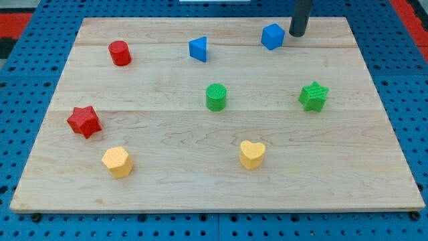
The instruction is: Push blue cube to the blue triangle
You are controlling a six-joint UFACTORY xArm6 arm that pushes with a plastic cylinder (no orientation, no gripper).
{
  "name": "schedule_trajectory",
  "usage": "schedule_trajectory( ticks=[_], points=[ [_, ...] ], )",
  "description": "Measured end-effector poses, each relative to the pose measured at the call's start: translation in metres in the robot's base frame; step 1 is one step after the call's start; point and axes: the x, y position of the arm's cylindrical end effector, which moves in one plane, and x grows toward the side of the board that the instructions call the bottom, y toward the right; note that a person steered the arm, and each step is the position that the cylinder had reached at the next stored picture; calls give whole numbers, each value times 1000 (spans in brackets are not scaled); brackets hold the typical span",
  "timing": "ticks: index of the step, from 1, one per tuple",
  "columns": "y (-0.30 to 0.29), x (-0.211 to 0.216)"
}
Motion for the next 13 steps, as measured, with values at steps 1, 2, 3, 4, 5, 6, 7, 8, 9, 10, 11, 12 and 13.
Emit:
schedule_trajectory(
  ticks=[1,2,3,4,5,6,7,8,9,10,11,12,13],
  points=[
    [0,0],
    [-8,0],
    [-24,0],
    [-24,10],
    [-31,15],
    [-38,16],
    [-36,16],
    [-41,16],
    [-61,16],
    [-74,16],
    [-88,16],
    [-96,17],
    [-98,18]
  ],
)
